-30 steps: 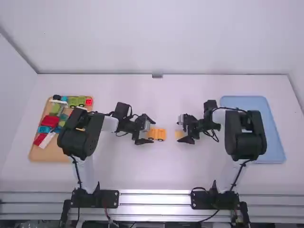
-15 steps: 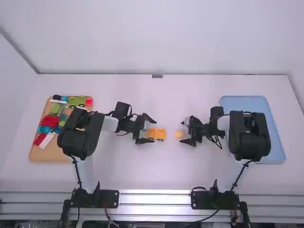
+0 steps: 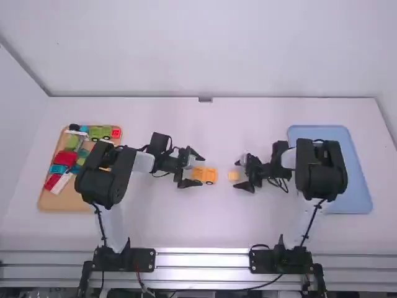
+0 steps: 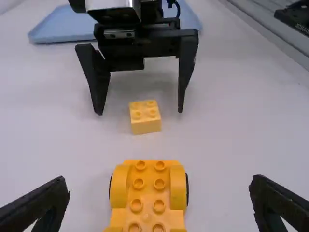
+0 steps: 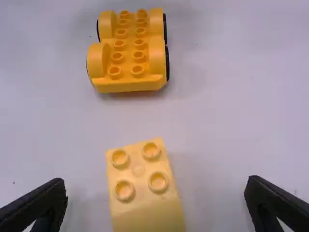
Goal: Assemble lego blocks to make yellow taxi
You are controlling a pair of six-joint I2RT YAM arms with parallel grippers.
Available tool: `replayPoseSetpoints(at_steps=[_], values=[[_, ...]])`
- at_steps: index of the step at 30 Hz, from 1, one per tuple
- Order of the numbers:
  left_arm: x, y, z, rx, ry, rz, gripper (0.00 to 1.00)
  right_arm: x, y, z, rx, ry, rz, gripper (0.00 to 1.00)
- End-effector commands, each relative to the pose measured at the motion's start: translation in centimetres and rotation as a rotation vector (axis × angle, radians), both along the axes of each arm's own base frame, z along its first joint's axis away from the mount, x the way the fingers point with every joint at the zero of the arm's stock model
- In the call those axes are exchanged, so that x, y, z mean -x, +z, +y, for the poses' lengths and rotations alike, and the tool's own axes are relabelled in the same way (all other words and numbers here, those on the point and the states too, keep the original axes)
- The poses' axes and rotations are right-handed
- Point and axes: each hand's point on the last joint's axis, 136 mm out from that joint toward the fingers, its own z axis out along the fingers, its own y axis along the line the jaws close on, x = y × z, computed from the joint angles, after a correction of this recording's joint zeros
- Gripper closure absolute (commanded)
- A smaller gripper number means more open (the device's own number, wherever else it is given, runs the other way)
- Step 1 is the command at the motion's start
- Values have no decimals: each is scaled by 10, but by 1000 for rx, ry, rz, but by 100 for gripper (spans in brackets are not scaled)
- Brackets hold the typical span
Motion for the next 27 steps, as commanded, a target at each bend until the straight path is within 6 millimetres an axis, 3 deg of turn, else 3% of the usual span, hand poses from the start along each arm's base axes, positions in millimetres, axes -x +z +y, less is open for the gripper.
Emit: replayPoseSetpoints(at_steps=[1,3,7,14,20,27], values=[[1,5,-4,28,-7,50,1,-3,8,1,-40,57,-83,5],[1,5,-3,30,-7,51,1,2,9,1,-33,95,-104,9],[1,5,-4,29,-8,50,1,8,2,6,8,137,-106,27],[1,5,-3,30,-7,53,1,6,-10,14,44,102,-71,35],[1,5,-2,28,-3,58,1,7,-11,10,43,90,-62,54],[1,5,-2,29,-4,57,1,7,-11,8,41,82,-54,64]])
